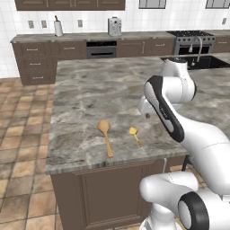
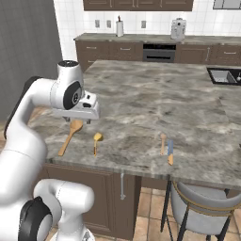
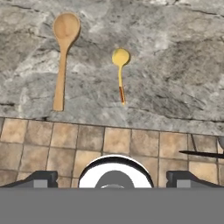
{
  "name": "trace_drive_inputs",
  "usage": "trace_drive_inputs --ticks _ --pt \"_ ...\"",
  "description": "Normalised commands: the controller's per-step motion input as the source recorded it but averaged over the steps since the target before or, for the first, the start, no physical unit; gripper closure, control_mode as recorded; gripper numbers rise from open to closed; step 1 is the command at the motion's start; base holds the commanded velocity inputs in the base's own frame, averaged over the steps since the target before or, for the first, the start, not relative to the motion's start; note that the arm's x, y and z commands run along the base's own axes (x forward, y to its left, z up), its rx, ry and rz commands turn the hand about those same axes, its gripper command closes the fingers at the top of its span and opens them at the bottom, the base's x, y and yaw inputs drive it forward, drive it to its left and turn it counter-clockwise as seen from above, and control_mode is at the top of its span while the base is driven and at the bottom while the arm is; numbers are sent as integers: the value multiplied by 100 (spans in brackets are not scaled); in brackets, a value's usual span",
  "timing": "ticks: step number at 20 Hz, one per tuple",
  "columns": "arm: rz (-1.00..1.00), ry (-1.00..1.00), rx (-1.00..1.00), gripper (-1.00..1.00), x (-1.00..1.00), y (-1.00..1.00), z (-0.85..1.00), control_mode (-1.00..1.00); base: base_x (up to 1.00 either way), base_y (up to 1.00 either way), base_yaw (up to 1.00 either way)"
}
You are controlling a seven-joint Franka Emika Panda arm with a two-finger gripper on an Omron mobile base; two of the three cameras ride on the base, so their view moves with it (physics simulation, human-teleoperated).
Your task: Pick up the metallic utensils from the counter and place them in the open drawer. Make sure not to pick up any wooden utensils.
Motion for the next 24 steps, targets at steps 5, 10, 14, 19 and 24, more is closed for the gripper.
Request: trace_drive_inputs --ticks 5,10,14,19,24 --pt "0 1 0 -100 3 0 -21 -100 0 0 0" --pt "0 3 0 -100 19 0 -25 -100 0 0 0" --pt "0 1 0 -100 24 0 -30 -100 0 0 0" --pt "0 1 0 -100 28 0 -33 -100 0 0 0" --pt "0 1 -3 -100 21 0 -40 -100 0 0 0"
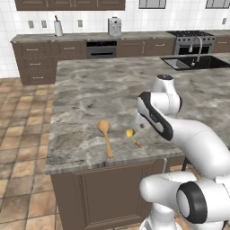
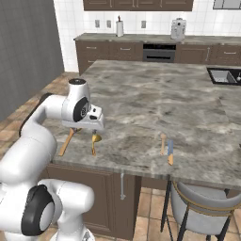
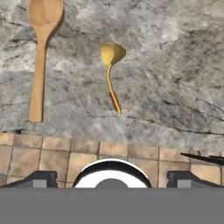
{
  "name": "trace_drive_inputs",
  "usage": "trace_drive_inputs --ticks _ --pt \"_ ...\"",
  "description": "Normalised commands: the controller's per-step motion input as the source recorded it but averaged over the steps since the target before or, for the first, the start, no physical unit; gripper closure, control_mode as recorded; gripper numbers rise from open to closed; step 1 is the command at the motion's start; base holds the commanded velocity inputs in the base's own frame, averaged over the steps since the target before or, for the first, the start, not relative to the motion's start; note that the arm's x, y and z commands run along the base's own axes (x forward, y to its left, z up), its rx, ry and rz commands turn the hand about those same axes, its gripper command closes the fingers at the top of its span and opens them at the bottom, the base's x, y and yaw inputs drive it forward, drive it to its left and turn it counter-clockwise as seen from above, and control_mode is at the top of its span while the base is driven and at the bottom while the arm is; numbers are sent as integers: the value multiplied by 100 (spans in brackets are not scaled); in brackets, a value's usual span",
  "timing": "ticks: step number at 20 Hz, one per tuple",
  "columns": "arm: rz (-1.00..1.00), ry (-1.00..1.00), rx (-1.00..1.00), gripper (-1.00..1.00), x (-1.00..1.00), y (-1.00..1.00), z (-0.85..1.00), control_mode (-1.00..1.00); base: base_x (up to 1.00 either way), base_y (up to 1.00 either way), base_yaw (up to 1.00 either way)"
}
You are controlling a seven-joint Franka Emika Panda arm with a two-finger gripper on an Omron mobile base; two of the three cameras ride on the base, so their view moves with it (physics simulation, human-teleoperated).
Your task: Pick up the metallic utensils from the counter and place them in the open drawer. Make sure not to pick up any wooden utensils.
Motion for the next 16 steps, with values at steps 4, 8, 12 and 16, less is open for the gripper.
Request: trace_drive_inputs --ticks 4,8,12,16 --pt "0 1 -3 -100 23 0 -41 -100 0 0 0" --pt "0 0 -1 -100 26 0 -42 -100 0 0 0" --pt "0 0 2 -100 29 0 -41 -100 0 0 0" --pt "0 0 6 -100 26 0 -44 -100 0 0 0"
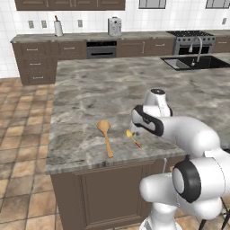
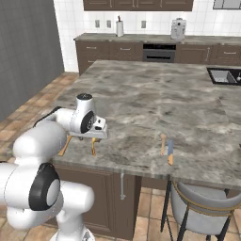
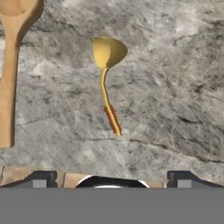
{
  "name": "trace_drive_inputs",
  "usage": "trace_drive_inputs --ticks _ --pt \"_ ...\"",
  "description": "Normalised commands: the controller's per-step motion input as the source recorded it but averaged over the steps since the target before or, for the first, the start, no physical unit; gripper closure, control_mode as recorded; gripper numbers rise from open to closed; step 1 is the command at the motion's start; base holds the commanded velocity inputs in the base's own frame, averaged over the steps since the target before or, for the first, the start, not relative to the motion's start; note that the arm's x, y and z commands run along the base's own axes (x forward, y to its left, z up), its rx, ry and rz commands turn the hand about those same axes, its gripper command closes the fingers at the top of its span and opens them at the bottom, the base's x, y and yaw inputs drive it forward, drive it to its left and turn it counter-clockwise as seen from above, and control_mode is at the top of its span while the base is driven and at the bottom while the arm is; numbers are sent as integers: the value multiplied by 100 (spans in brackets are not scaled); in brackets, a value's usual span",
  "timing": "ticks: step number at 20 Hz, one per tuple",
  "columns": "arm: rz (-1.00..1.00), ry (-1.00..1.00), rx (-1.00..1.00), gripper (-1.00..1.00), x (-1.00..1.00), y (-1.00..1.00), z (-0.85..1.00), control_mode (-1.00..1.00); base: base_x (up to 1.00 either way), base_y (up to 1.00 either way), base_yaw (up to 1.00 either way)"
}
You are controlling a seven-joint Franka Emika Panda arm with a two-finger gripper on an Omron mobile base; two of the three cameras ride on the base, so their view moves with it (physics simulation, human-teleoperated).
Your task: Pick up the metallic utensils from the counter and place them in the open drawer. Make sure not to pick up any wooden utensils.
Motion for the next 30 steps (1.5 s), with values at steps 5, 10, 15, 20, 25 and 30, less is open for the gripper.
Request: trace_drive_inputs --ticks 5,10,15,20,25,30 --pt "0 -1 0 -100 21 6 -23 -100 0 0 0" --pt "0 0 -1 -100 24 5 -21 -100 0 0 0" --pt "0 0 0 -100 21 0 -25 -100 0 0 0" --pt "0 0 -2 -100 21 1 -30 -100 0 0 0" --pt "0 0 0 -100 19 6 -20 -100 0 0 0" --pt "0 0 0 -100 5 1 -23 -100 0 0 0"
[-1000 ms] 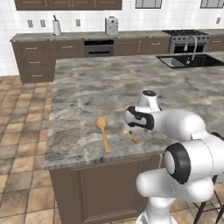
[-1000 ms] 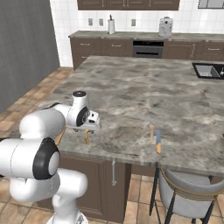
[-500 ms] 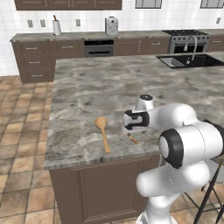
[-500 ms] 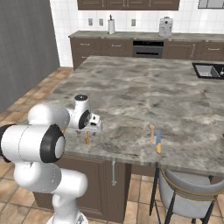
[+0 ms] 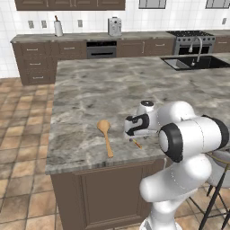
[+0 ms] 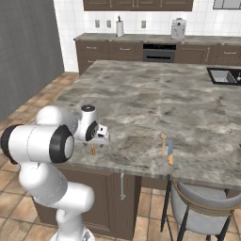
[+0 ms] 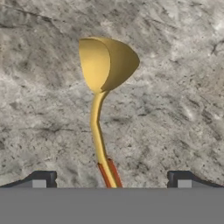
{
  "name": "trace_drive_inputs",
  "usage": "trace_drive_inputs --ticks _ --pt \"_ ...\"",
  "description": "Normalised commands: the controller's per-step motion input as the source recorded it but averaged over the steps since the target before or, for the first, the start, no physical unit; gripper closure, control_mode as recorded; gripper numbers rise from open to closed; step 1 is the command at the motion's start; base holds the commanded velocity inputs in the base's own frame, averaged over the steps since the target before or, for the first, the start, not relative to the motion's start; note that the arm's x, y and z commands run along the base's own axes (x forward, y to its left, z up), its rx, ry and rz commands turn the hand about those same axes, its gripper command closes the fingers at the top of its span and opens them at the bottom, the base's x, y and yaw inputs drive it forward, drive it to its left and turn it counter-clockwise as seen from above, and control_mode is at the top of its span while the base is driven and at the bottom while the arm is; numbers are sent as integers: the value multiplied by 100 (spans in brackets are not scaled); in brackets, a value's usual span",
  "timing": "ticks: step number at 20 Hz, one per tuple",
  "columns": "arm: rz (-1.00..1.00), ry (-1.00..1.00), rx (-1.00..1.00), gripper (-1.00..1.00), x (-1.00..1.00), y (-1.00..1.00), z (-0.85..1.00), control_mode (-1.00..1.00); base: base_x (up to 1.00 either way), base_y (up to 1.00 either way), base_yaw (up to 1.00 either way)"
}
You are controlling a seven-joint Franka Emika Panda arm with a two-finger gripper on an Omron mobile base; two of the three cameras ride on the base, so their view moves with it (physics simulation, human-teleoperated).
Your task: Pick up the metallic utensils from the counter and place them in the open drawer. Make sure not to pick up any wooden utensils.
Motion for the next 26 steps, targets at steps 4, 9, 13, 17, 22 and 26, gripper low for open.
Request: trace_drive_inputs --ticks 4,9,13,17,22,26 --pt "0 0 0 -100 13 1 -26 -100 0 0 0" --pt "0 0 0 -100 16 0 -25 -100 0 0 0" --pt "0 0 0 -100 10 0 -22 -100 0 0 0" --pt "0 0 0 100 2 6 -30 -100 0 0 0" --pt "0 0 0 100 0 18 -36 -100 0 0 0" --pt "0 0 0 100 0 11 -31 -100 0 0 0"
